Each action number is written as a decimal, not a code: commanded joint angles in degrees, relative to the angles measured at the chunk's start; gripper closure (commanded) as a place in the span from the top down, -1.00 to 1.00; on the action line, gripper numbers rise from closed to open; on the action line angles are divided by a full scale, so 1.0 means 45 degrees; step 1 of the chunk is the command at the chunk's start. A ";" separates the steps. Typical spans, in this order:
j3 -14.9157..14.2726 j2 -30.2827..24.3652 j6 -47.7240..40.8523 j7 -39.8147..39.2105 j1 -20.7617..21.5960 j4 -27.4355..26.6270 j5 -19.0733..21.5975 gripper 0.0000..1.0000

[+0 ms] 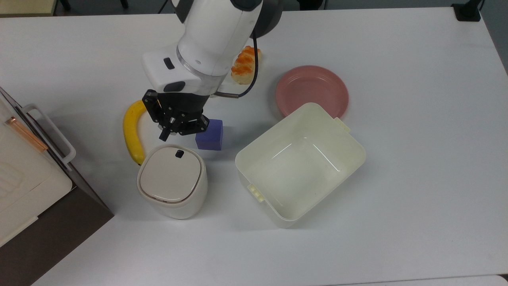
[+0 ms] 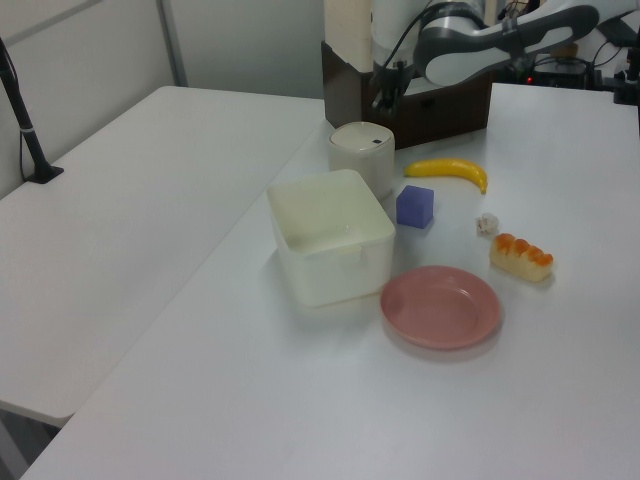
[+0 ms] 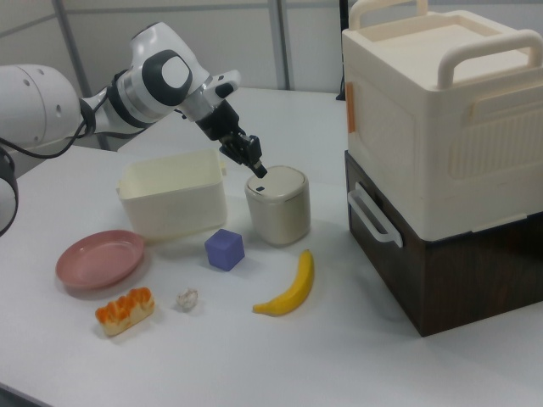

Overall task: Open the trash can
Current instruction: 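Move the gripper down toward the lid of the cream trash can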

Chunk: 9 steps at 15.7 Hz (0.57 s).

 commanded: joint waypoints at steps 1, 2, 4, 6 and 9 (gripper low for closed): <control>-0.0034 0.0335 0.0026 0.0770 0.0129 0.0356 -0.0223 -1.00; -0.0033 0.0452 0.0026 0.0887 0.0130 0.0356 -0.0243 -1.00; -0.0033 0.0589 0.0026 0.1102 0.0149 0.0530 -0.0262 -1.00; -0.0033 0.0901 0.0026 0.1277 0.0344 0.0746 -0.0262 -1.00; -0.0033 0.1253 0.0007 0.1532 0.0403 0.1136 -0.0282 -1.00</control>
